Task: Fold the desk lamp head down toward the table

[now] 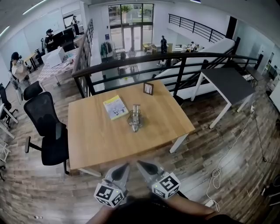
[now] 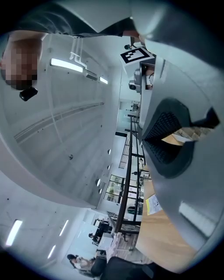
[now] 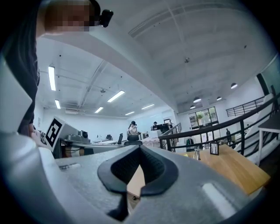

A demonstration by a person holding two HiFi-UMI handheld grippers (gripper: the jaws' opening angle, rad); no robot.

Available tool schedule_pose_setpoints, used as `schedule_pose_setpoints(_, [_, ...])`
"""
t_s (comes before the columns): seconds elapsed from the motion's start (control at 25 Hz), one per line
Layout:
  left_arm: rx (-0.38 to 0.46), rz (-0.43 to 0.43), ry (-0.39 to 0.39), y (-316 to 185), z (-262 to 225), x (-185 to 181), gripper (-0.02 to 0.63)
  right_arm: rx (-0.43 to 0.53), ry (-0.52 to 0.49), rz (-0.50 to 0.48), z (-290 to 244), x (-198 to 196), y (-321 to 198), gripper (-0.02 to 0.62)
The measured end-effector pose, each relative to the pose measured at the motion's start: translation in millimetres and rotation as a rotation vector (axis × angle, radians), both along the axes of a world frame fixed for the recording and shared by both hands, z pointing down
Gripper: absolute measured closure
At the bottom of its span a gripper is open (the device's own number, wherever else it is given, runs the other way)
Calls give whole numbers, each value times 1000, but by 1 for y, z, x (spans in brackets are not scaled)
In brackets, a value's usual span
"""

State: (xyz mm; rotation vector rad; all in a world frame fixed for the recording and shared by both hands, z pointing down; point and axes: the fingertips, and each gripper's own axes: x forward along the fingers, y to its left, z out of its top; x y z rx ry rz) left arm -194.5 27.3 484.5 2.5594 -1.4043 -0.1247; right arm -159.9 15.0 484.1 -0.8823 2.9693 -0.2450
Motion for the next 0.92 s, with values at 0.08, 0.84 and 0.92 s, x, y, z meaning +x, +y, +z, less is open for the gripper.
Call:
schedule_pose_setpoints(0.08, [-3, 7, 9, 10, 2, -13, 604, 4, 0, 9, -1, -14, 13, 594])
schedule_pose_setpoints(0.84, [44, 104, 6, 68, -10, -68, 604, 62, 13, 89, -19, -75, 77, 594])
schedule_pose_setpoints(0.92, [45, 108, 7, 70, -12, -69, 604, 72, 15, 92, -23, -77, 80, 594])
